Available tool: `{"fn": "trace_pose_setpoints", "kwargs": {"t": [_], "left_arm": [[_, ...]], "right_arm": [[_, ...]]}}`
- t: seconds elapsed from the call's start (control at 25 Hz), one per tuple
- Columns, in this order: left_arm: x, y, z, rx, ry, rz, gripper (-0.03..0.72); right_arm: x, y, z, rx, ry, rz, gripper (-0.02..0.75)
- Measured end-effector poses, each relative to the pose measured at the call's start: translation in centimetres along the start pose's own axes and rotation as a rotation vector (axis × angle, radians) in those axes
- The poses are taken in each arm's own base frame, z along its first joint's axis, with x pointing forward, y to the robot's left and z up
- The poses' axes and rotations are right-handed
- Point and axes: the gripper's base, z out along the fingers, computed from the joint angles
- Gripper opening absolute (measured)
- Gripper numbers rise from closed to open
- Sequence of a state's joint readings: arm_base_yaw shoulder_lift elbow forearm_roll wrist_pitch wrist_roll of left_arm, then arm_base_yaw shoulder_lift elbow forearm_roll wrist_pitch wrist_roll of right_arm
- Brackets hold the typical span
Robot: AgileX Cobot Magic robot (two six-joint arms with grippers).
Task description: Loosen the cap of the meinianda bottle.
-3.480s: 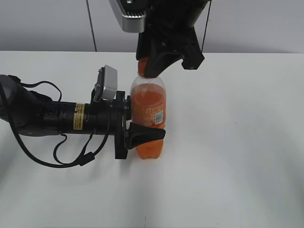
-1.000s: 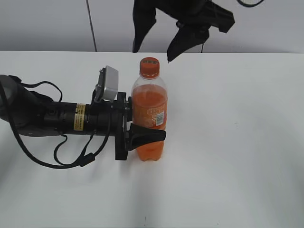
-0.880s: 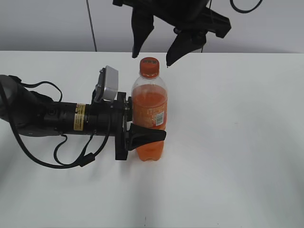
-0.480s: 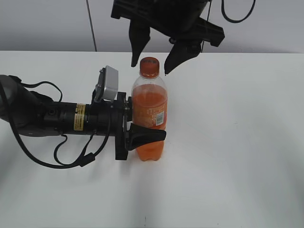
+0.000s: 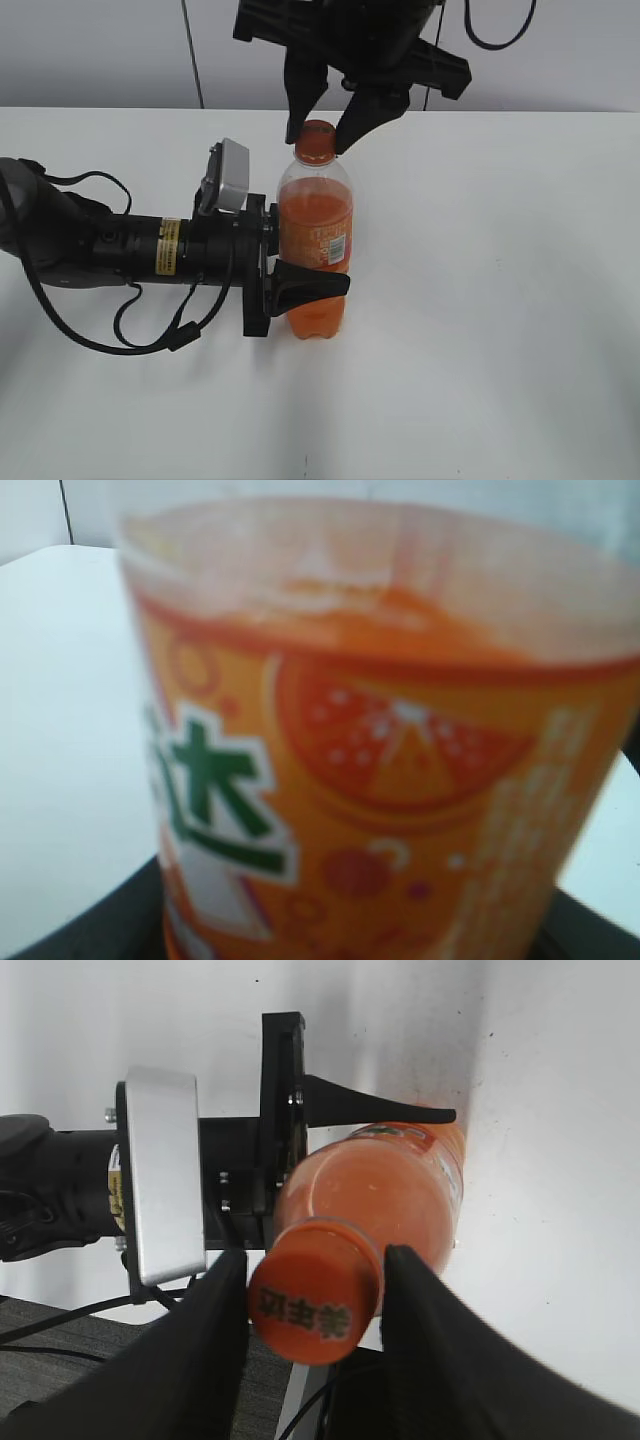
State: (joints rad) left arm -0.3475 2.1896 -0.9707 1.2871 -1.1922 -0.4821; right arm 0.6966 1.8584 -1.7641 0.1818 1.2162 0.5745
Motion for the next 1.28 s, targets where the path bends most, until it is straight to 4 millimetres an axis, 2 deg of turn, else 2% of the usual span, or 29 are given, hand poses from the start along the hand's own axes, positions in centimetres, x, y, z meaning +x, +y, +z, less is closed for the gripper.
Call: {"fn": "trace_pose_setpoints", "kwargs": {"t": [0.08,0.32,0.44,1.04,1.28], "left_arm": [[-0.01,-0.01,0.02,0.000,0.000,0.000,0.412],[-0.01,0.00,0.02,-0.001,-0.001,-0.001,0.412],[-0.01,0.00,0.02,-0.001,-0.001,-0.002,0.412],[0.02,-0.24,-0.01,0.027,0.002,0.025,0.412],[0.03,-0.30,-0.01,0.034,0.003,0.032,0.412]], "right_arm": [[0.00,0.00,0.00,0.000,0.000,-0.001,0.281],[-0.01,0.00,0.00,-0.001,-0.001,-0.026,0.281],[0.00,0.01,0.00,-0.001,-0.001,-0.105,0.281],[0.41,0.53,-0.01,-0.079,0.016,-0.897,0.276],[0.50,0.65,-0.01,-0.100,0.008,-1.134,0.276]]}}
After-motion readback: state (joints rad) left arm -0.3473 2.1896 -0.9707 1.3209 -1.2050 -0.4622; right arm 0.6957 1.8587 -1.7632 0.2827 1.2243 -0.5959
